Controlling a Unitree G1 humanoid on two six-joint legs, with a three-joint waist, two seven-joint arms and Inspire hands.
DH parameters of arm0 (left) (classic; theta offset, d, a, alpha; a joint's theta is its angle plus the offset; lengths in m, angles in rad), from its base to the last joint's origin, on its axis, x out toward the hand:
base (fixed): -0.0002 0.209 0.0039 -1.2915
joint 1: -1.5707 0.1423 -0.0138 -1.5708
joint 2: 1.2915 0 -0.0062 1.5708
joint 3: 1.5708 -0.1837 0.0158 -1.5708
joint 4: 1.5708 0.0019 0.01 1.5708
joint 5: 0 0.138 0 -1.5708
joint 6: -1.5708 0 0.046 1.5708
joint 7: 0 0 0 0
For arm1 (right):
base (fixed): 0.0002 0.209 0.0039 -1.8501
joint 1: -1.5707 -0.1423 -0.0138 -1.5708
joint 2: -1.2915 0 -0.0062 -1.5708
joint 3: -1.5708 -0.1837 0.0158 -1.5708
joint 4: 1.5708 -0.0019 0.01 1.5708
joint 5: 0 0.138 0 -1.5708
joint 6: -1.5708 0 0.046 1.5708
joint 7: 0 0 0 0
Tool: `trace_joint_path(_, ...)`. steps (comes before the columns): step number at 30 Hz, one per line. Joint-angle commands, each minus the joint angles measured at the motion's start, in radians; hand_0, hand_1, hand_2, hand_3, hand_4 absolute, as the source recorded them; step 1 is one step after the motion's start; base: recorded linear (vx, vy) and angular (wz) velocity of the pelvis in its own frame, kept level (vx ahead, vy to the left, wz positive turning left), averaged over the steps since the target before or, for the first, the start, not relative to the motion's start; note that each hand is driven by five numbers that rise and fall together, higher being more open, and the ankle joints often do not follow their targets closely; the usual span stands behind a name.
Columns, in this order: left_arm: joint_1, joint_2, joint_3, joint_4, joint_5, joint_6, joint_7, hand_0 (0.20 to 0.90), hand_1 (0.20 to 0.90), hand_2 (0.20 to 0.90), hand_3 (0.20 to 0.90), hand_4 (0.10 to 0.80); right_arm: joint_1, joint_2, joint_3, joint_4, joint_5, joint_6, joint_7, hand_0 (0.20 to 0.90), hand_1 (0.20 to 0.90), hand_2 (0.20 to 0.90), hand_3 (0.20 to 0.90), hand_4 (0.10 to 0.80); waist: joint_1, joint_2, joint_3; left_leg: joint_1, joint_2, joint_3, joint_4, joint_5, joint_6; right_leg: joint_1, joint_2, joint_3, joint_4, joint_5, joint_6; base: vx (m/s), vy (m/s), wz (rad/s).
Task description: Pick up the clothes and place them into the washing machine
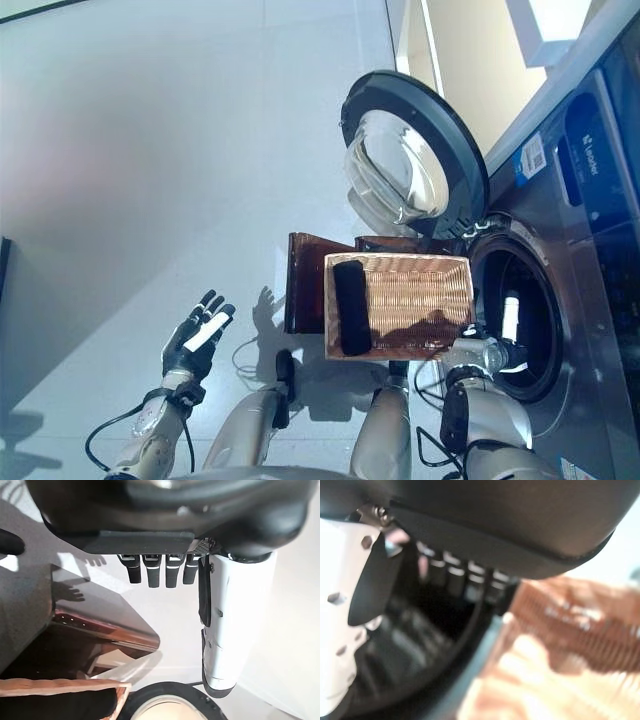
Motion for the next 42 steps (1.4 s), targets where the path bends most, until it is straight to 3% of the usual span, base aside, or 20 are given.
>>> trace_joint_path(1, 0.001, 0.030, 0.082, -0.053, 0.055, -0.102, -0.002, 0.900, 0.900, 0.900, 0.900, 0.800, -0.003, -0.022, 0.051, -0.056, -0.203, 0.003, -0.015, 0.900, 0.900, 0.900, 0.900, 0.800, 0.011, -0.033, -0.002, -0.011, 0.046, -0.065, -0.024, 0.057, -0.085, 0.036, -0.032, -0.009, -0.027, 0.073, -0.001, 0.000, 0.000, 0.00)
trace_joint_path(7, -0.004, 0.029, 0.096, -0.054, 0.084, -0.108, -0.008, 0.900, 0.900, 0.900, 0.900, 0.800, -0.001, -0.014, 0.184, -0.082, -0.429, 0.067, -0.012, 0.900, 0.900, 0.900, 0.900, 0.800, 0.020, -0.034, 0.013, -0.002, 0.051, -0.075, -0.009, 0.056, -0.089, 0.056, -0.032, -0.016, -0.014, 0.060, -0.002, -0.016, -0.007, 0.06)
trace_joint_path(12, 0.001, 0.036, 0.111, -0.066, 0.103, -0.111, -0.023, 0.900, 0.900, 0.900, 0.900, 0.800, -0.005, -0.037, 0.364, -0.145, -0.741, 0.124, -0.022, 0.900, 0.900, 0.900, 0.900, 0.800, 0.034, -0.037, 0.019, -0.024, 0.049, -0.086, -0.006, 0.071, -0.089, 0.045, -0.034, -0.028, -0.009, 0.064, -0.001, -0.044, -0.013, 0.06)
trace_joint_path(17, 0.004, 0.047, 0.120, -0.073, 0.125, -0.109, -0.036, 0.900, 0.900, 0.900, 0.900, 0.800, -0.011, -0.097, 0.530, -0.238, -1.039, 0.176, -0.015, 0.900, 0.900, 0.900, 0.900, 0.800, 0.049, -0.043, 0.031, -0.054, 0.050, -0.103, 0.017, 0.071, -0.091, 0.031, -0.030, -0.038, 0.007, 0.060, -0.002, -0.030, -0.018, 0.11)
trace_joint_path(23, 0.005, 0.058, 0.117, -0.096, 0.141, -0.108, -0.048, 0.900, 0.900, 0.900, 0.900, 0.800, -0.035, -0.160, 0.643, -0.284, -1.297, 0.213, -0.020, 0.900, 0.900, 0.900, 0.900, 0.800, 0.060, -0.054, 0.037, -0.083, 0.051, -0.117, 0.025, 0.078, -0.093, 0.021, -0.032, -0.051, 0.008, 0.061, 0.000, -0.018, -0.017, 0.12)
trace_joint_path(24, 0.008, 0.066, 0.112, -0.103, 0.150, -0.109, -0.054, 0.900, 0.900, 0.900, 0.900, 0.800, -0.053, -0.184, 0.698, -0.265, -1.410, 0.231, -0.023, 0.900, 0.900, 0.900, 0.900, 0.800, 0.071, -0.054, 0.041, -0.090, 0.053, -0.122, 0.033, 0.073, -0.095, 0.022, -0.031, -0.057, 0.013, 0.055, 0.001, -0.008, -0.013, 0.13)
trace_joint_path(35, 0.012, 0.106, 0.110, -0.127, 0.168, -0.111, -0.057, 0.900, 0.900, 0.900, 0.900, 0.800, -0.098, -0.305, 0.917, -0.276, -1.978, 0.361, -0.109, 0.900, 0.900, 0.900, 0.900, 0.800, 0.095, -0.075, 0.051, -0.136, 0.049, -0.143, 0.056, 0.065, -0.092, 0.002, -0.032, -0.076, 0.027, 0.052, 0.005, 0.005, -0.009, 0.05)
trace_joint_path(42, 0.004, 0.135, 0.077, -0.152, 0.162, -0.118, -0.058, 0.900, 0.900, 0.900, 0.900, 0.800, -0.112, -0.315, 0.999, -0.227, -2.147, 0.443, -0.159, 0.900, 0.900, 0.900, 0.900, 0.800, 0.103, -0.080, 0.064, -0.169, 0.043, -0.150, 0.088, 0.052, -0.091, -0.030, -0.035, -0.075, 0.058, 0.042, 0.004, -0.005, -0.001, 0.06)
